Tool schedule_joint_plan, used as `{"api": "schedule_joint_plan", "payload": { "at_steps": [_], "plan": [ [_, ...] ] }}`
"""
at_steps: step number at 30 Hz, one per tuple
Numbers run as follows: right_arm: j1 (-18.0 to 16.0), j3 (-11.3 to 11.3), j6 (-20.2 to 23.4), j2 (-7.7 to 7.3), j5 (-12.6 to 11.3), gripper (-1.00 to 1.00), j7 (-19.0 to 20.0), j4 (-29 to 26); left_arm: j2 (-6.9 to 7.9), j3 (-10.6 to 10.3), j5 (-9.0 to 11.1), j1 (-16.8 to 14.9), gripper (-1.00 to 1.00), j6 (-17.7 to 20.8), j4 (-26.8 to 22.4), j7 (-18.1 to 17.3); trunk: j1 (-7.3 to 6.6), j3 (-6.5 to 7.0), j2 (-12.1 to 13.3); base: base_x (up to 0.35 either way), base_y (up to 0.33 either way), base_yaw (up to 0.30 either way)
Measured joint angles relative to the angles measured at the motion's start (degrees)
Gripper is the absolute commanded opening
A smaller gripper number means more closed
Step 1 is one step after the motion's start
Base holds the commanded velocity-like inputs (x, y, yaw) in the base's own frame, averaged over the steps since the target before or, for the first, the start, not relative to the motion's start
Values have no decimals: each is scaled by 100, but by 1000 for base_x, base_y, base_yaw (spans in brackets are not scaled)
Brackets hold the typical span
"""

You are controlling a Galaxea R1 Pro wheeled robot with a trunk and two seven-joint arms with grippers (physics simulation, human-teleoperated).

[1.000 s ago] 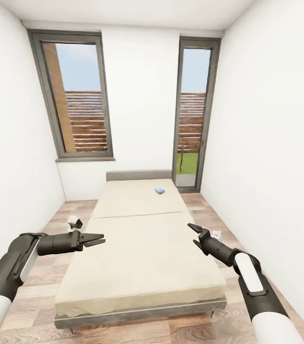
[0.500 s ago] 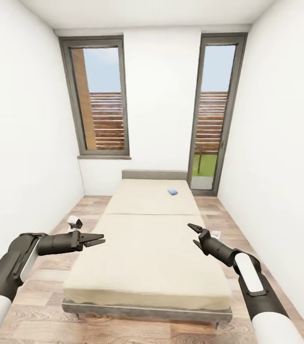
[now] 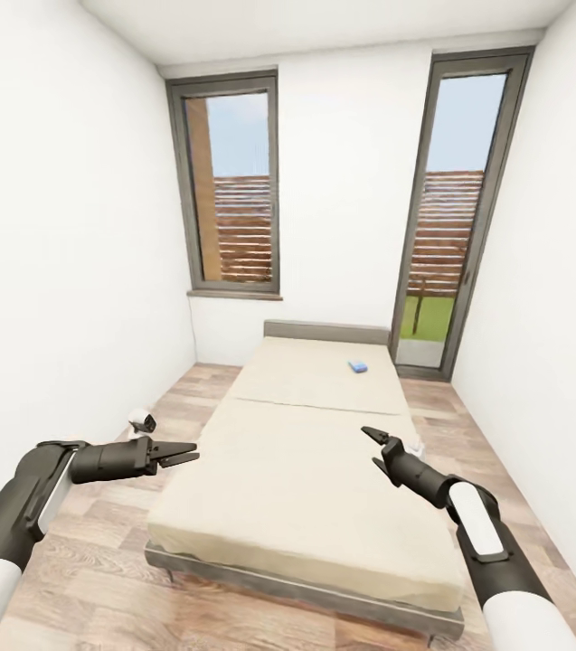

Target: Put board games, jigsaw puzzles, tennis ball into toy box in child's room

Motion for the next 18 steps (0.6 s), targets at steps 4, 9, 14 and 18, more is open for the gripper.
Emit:
{"api": "schedule_joint_plan", "payload": {
  "at_steps": [4, 9, 14, 18],
  "plan": [
    [0, -2, -14, -17, -3, 100, 2, 51, -1, 0, 1, -1, 100, 0, 0, -1, 0, 0, 0, 0, -9, 284],
    [0, -4, -41, -24, -4, 100, 3, 80, -3, 0, 1, -2, 100, 4, 1, -2, 0, 0, -1, 0, -2, 178],
    [1, -5, -47, -25, -4, 100, 4, 86, -3, -1, 0, -2, 100, 4, 2, -2, 0, 0, 0, 0, -1, 46],
    [1, -5, -48, -26, -4, 100, 4, 92, -4, 0, 0, -1, 100, 3, 2, -3, 0, 0, 0, 0, 0, -30]
  ]
}}
